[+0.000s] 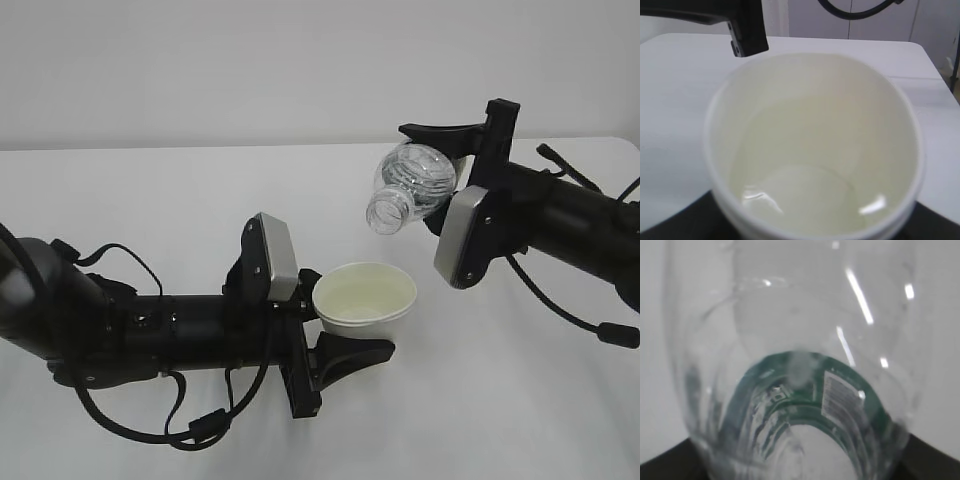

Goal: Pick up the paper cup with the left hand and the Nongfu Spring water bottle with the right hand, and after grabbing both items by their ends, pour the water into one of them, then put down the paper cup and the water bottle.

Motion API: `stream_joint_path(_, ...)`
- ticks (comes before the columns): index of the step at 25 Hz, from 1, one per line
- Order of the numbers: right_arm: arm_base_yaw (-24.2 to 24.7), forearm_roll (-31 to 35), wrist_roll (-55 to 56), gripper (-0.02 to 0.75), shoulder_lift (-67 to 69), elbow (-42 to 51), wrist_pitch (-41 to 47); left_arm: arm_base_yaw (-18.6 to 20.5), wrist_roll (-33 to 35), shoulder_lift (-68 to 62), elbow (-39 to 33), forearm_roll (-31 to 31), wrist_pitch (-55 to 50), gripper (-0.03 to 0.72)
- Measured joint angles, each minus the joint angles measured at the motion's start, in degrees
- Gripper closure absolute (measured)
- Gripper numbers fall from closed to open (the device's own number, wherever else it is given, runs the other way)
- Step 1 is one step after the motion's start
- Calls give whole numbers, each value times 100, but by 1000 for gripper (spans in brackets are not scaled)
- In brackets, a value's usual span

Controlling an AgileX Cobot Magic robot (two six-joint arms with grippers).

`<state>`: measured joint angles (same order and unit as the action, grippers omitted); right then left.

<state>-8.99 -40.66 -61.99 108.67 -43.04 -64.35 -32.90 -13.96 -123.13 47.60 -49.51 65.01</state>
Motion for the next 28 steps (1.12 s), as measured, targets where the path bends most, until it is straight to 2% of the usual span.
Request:
stream_joint_path(10,0,183,777,283,0,0,0,0,0,0,0,11,0,268)
stream_joint_path(28,0,960,2154,283,0,0,-2,0,0,0,0,19,0,268)
